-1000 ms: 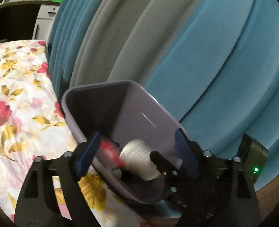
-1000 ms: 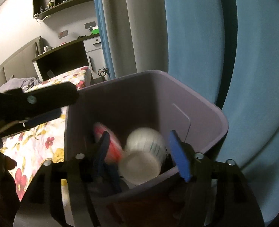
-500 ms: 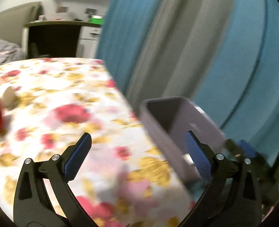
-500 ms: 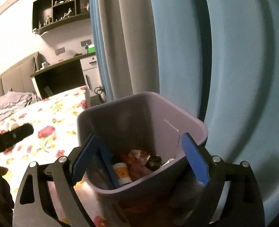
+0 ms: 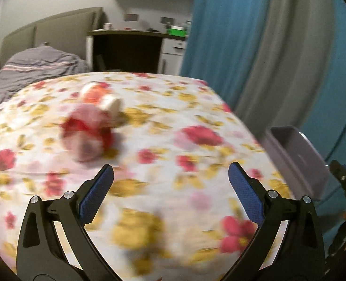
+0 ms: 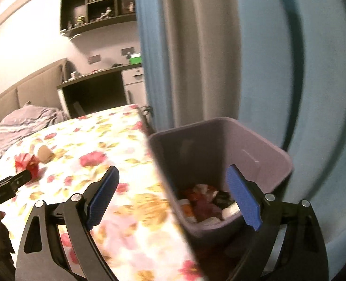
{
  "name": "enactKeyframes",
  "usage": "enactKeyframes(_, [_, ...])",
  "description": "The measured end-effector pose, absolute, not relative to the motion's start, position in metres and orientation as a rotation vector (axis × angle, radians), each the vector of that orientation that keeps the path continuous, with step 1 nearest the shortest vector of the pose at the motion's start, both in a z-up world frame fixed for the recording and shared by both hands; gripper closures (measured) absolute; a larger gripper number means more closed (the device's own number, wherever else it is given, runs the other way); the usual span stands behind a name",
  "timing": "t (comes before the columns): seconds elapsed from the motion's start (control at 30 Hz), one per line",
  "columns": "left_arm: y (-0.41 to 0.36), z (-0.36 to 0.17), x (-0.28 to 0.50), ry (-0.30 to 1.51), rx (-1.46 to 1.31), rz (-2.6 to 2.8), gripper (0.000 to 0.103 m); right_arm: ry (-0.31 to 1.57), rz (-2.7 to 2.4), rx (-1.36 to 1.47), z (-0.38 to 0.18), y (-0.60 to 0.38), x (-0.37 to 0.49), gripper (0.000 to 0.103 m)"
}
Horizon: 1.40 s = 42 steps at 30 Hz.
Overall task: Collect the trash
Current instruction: 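Withdraw both open tools from the bin back to the bed, then grasp the last red bag with the left tool while the right tool grasps the orange cup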
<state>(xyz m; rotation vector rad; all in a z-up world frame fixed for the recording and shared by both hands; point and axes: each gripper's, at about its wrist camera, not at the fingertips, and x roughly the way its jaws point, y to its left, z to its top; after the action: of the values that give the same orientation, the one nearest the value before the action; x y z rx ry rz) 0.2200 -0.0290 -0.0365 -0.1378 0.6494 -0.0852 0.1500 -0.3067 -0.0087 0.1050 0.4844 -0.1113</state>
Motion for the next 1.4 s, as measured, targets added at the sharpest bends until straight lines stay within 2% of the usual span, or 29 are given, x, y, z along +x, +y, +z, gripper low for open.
enactKeyframes(0.2, [0.032, -0.042, 0.221, 0.649, -0.164, 0.040, 0.006, 0.508, -0.042, 0.086, -0.012, -0.265, 0.164, 0.014])
enactKeyframes(0.47, [0.059, -0.052, 0.256, 0.650, -0.170, 0.060, 0.006, 0.524, 0.044, 0.031, -0.011, -0.206, 0.188, 0.014])
enactKeyframes(0.57, [0.064, -0.058, 0.272, 0.671, -0.175, 0.053, 0.009, 0.532, 0.069, -0.003, -0.013, -0.185, 0.200, 0.014])
enactKeyframes(0.67, [0.067, -0.067, 0.287, 0.703, -0.179, 0.038, 0.021, 0.544, 0.089, -0.016, -0.016, -0.172, 0.210, 0.014])
enactKeyframes(0.73, [0.071, -0.073, 0.295, 0.738, -0.204, 0.018, 0.036, 0.554, 0.107, -0.015, -0.018, -0.165, 0.218, 0.014])
enactKeyframes(0.8, [0.076, -0.075, 0.298, 0.744, -0.231, 0.000, 0.038, 0.560, 0.123, -0.019, -0.019, -0.157, 0.226, 0.014])
enactKeyframes(0.87, [0.078, -0.074, 0.297, 0.739, -0.232, -0.013, 0.050, 0.564, 0.142, -0.022, -0.020, -0.149, 0.232, 0.014])
enactKeyframes(0.9, [0.081, -0.075, 0.297, 0.740, -0.240, -0.019, 0.062, 0.566, 0.154, -0.024, -0.019, -0.144, 0.235, 0.014])
enactKeyframes(0.97, [0.088, -0.077, 0.297, 0.745, -0.269, -0.033, 0.071, 0.565, 0.175, -0.033, -0.019, -0.134, 0.242, 0.014])
enactKeyframes(1.0, [0.092, -0.077, 0.295, 0.742, -0.288, -0.042, 0.081, 0.566, 0.183, -0.037, -0.019, -0.129, 0.246, 0.014])
enactKeyframes(1.03, [0.096, -0.077, 0.293, 0.739, -0.307, -0.051, 0.086, 0.567, 0.194, -0.039, -0.019, -0.124, 0.250, 0.014])
enactKeyframes(1.1, [0.104, -0.074, 0.286, 0.727, -0.320, -0.050, 0.090, 0.571, 0.216, -0.039, -0.021, -0.115, 0.256, 0.014])
enactKeyframes(1.4, [0.159, -0.044, 0.254, 0.603, -0.315, 0.140, 0.090, 0.605, 0.346, -0.078, -0.033, -0.058, 0.298, 0.014])
